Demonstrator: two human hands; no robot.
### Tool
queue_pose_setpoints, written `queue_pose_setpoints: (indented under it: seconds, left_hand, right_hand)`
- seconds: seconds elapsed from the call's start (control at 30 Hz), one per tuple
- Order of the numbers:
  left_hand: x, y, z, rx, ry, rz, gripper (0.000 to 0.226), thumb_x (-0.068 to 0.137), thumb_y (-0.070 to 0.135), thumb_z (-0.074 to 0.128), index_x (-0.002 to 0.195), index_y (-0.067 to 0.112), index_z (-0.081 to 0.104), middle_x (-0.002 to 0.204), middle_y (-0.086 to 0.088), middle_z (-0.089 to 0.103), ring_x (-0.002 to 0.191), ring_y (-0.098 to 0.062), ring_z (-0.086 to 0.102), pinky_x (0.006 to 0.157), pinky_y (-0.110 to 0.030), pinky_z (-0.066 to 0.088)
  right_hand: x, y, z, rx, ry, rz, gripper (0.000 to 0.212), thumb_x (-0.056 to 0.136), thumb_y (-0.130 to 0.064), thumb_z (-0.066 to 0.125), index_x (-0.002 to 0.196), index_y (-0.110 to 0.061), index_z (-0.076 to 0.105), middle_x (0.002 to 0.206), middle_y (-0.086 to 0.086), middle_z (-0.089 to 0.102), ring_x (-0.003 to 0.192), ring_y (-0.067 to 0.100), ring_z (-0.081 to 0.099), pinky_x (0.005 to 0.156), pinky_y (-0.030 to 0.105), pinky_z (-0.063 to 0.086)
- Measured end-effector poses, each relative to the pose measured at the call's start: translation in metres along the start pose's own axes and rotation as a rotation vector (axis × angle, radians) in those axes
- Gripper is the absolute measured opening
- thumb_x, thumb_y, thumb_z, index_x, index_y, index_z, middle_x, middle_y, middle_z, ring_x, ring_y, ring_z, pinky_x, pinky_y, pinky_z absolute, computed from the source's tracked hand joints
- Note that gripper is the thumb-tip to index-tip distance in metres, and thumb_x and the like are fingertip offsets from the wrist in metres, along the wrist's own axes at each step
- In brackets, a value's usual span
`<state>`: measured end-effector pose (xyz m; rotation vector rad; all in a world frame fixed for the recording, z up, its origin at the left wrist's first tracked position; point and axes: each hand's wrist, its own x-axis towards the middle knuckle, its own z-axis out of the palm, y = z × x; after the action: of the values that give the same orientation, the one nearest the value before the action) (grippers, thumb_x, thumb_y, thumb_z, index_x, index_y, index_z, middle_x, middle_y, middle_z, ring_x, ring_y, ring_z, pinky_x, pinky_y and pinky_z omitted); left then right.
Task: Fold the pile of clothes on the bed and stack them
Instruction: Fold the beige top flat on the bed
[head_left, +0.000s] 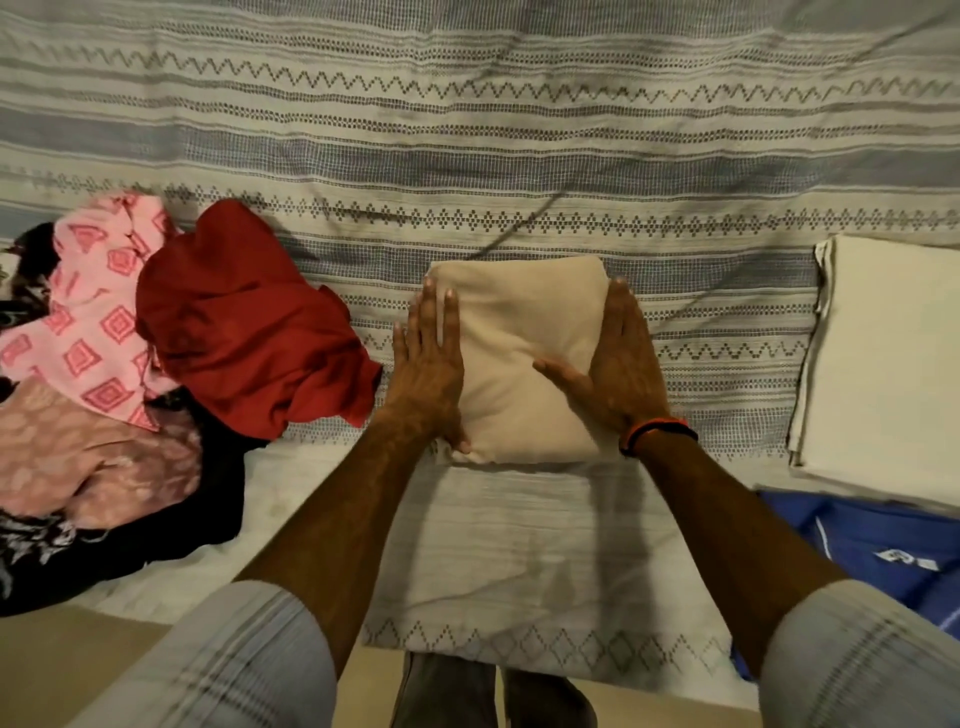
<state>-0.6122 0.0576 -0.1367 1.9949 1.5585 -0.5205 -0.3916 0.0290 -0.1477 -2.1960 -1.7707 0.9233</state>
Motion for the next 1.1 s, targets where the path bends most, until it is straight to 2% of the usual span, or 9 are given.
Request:
queue_pose_setpoints:
  seconds: [0.13,0.23,0.33,0.4,0.47,0.57,0.7,1.0,1.1]
  left_hand:
    - [-0.018,0.005,0.0,-0.294,0.083,-0.184,0.156,0.043,0.037,0.097,0.152,-0.002,-0.008,0.158,-0.025,-0.002,0.148,-0.038,0.003,0.121,-0.044,0.014]
    - [-0.023,0.007,0.0,-0.684,0.27,-0.379,0.118,0.051,0.033,0.096,0.14,-0.002,0.028,0.139,-0.018,0.038,0.128,-0.032,0.04,0.103,-0.039,0.04]
    - [-0.021,0.007,0.006,-0.928,0.205,-0.578,0.103,0.053,0.047,0.091,0.13,-0.001,0.043,0.125,-0.009,0.056,0.111,-0.025,0.057,0.088,-0.03,0.05]
    - [-0.017,0.006,0.01,-1.068,0.15,-0.635,0.108,0.04,0.06,0.088,0.127,0.007,0.053,0.12,-0.006,0.064,0.108,-0.026,0.063,0.088,-0.037,0.056]
    - [-0.014,0.006,0.018,-1.28,0.085,-0.609,0.107,0.035,0.057,0.093,0.126,0.013,0.057,0.118,-0.003,0.068,0.107,-0.026,0.066,0.089,-0.043,0.057]
    - [-0.016,0.015,0.016,-1.458,0.044,-0.525,0.082,0.058,0.033,0.09,0.13,0.011,0.058,0.12,-0.005,0.069,0.109,-0.028,0.065,0.094,-0.048,0.055]
    - [-0.025,0.022,0.006,-1.442,0.088,-0.443,0.061,0.081,0.012,0.078,0.137,0.009,0.052,0.126,-0.008,0.065,0.113,-0.028,0.062,0.098,-0.047,0.052]
    - [-0.084,0.056,-0.053,-1.394,0.087,-0.307,0.055,0.085,0.003,0.071,0.137,0.006,0.051,0.127,-0.012,0.064,0.114,-0.03,0.062,0.101,-0.051,0.049]
    - [-0.101,0.077,-0.068,-1.385,0.07,-0.282,0.05,0.086,0.004,0.071,0.133,0.007,0.054,0.123,-0.011,0.066,0.112,-0.031,0.063,0.099,-0.05,0.05]
  right_hand:
    - [-0.024,-0.008,-0.004,0.233,0.14,0.14,0.095,0.072,-0.046,0.083,0.143,-0.003,0.036,0.141,0.015,0.041,0.13,0.029,0.039,0.11,0.046,0.036]
    - [-0.029,-0.019,-0.004,0.373,0.158,0.311,0.086,0.068,-0.04,0.087,0.134,-0.005,0.044,0.131,0.012,0.047,0.12,0.028,0.048,0.101,0.043,0.043]
    - [-0.021,-0.021,-0.003,0.441,0.126,0.452,0.087,0.063,-0.045,0.089,0.129,-0.006,0.047,0.128,0.012,0.053,0.116,0.029,0.054,0.098,0.044,0.047]
    - [-0.013,-0.017,-0.006,0.47,0.079,0.509,0.089,0.06,-0.049,0.089,0.128,-0.007,0.052,0.127,0.011,0.059,0.115,0.029,0.058,0.097,0.041,0.049]
    - [-0.01,-0.011,-0.008,0.497,0.001,0.552,0.086,0.062,-0.053,0.088,0.129,-0.009,0.056,0.126,0.008,0.063,0.114,0.027,0.059,0.093,0.036,0.05]
    - [-0.014,-0.008,-0.01,0.547,-0.09,0.529,0.081,0.063,-0.061,0.083,0.126,-0.017,0.061,0.122,0.004,0.066,0.11,0.026,0.062,0.094,0.041,0.052]
    - [-0.029,-0.012,-0.02,0.641,-0.087,0.455,0.082,0.055,-0.066,0.076,0.122,-0.022,0.062,0.116,0.0,0.069,0.103,0.024,0.065,0.09,0.05,0.055]
    - [-0.083,-0.033,-0.086,0.683,0.023,0.391,0.046,0.073,-0.046,0.079,0.11,-0.026,0.061,0.113,0.002,0.068,0.102,0.025,0.065,0.092,0.053,0.053]
    - [-0.099,-0.031,-0.109,0.683,0.065,0.369,0.053,0.071,-0.047,0.078,0.115,-0.021,0.062,0.114,0.003,0.068,0.103,0.026,0.064,0.092,0.052,0.053]
